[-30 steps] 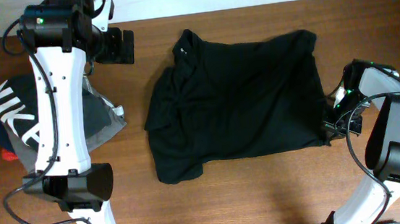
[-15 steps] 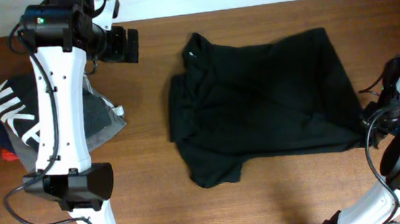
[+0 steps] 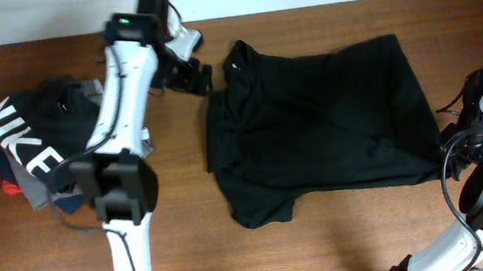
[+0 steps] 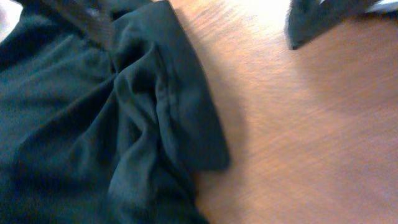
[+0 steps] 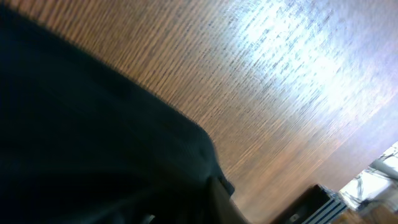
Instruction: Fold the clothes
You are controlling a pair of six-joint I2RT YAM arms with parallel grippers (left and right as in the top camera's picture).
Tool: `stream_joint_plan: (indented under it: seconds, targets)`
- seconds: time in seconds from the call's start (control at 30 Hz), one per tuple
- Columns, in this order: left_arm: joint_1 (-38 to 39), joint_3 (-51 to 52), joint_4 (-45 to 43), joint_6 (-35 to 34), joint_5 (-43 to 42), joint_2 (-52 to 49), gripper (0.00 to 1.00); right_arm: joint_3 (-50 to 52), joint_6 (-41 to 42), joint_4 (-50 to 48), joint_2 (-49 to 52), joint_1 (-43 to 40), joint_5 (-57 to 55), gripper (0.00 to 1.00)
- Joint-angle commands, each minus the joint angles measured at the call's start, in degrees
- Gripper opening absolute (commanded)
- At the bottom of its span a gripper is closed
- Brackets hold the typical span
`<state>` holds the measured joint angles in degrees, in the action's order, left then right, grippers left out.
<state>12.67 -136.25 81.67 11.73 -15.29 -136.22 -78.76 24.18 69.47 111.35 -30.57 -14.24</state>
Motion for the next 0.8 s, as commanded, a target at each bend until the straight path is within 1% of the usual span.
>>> stream_joint_plan:
  seconds: [0.0, 0.03, 0.07, 0.1, 0.13, 0.17, 0.23, 0.33, 0.4, 0.43, 0.47, 0.5, 0.57, 0.6, 0.67, 0.77]
  targets:
    - [2.01, 0.68, 3.37, 2.08, -1.92, -4.68, 0.83, -0.87, 0.28, 0.46, -1.22, -0.17, -0.98, 0.42]
    - [2.38, 0.68, 4.26, 2.08, -1.9, -5.53, 0.83, -0.87, 0.31, 0.59, -1.22, -0.24, -0.98, 0.54]
    - [2.73, 0.68, 5.05, 2.05, -1.9, -6.29, 0.82, -0.87, 0.31, 0.61, -1.22, -0.24, -0.98, 0.59]
    - [2.99, 0.68, 5.64, 2.05, -1.88, -6.82, 0.81, -0.87, 0.31, 0.63, -1.22, -0.26, -0.96, 0.61]
    - [3.21, 0.68, 6.03, 2.05, -1.88, -7.32, 0.77, -0.87, 0.31, 0.63, -1.22, -0.28, -0.98, 0.63]
    - [3.3, 0.7, 6.29, 2.05, -1.88, -7.5, 0.7, -0.94, 0.31, 0.63, -1.22, -0.26, -0.74, 0.65]
    - [3.32, 1.05, 6.25, 1.7, -1.9, -7.65, 0.56, -1.2, -0.09, 0.61, -1.29, -0.26, 0.9, 0.66]
    - [3.26, 1.05, 6.23, 1.66, -1.44, -7.65, 0.41, -1.92, -2.89, 0.52, -1.57, -0.26, 5.22, 0.65]
    - [3.26, 1.14, 5.79, 1.7, -0.04, -7.67, 0.25, -3.08, -7.91, 0.52, -2.23, -0.26, 12.41, 0.64]
    - [3.26, 1.25, 5.53, 1.7, 0.13, -7.67, 0.15, -3.5, -10.71, 0.31, -2.56, -0.2, 16.37, 0.63]
    - [3.26, 1.27, 5.25, 1.68, 0.17, -7.67, 0.03, -3.76, -12.83, 0.15, -2.86, -0.2, 19.74, 0.63]
    - [3.19, 1.27, 5.14, 1.68, 0.33, -7.67, 0.01, -3.87, -15.06, -0.11, -3.17, -0.09, 23.23, 0.63]
    - [2.89, 1.27, 4.87, 1.64, 2.14, -7.67, 0.01, -3.87, -19.45, -0.74, -3.65, 0.48, 30.49, 0.63]
    - [2.34, 1.27, 4.85, 1.05, 4.48, -7.67, 0.01, -3.85, -22.36, -1.14, -3.65, 1.27, 34.73, 0.62]
    - [1.18, 1.27, 4.98, -0.9, 7.34, -7.67, 0.01, -3.8, -22.93, -1.95, -3.48, 2.78, 36.15, 0.62]
    - [-1.86, 1.01, 4.83, -2.75, 7.63, -7.65, 0.0, -3.69, -22.91, -3.91, -3.19, 5.46, 36.11, 0.61]
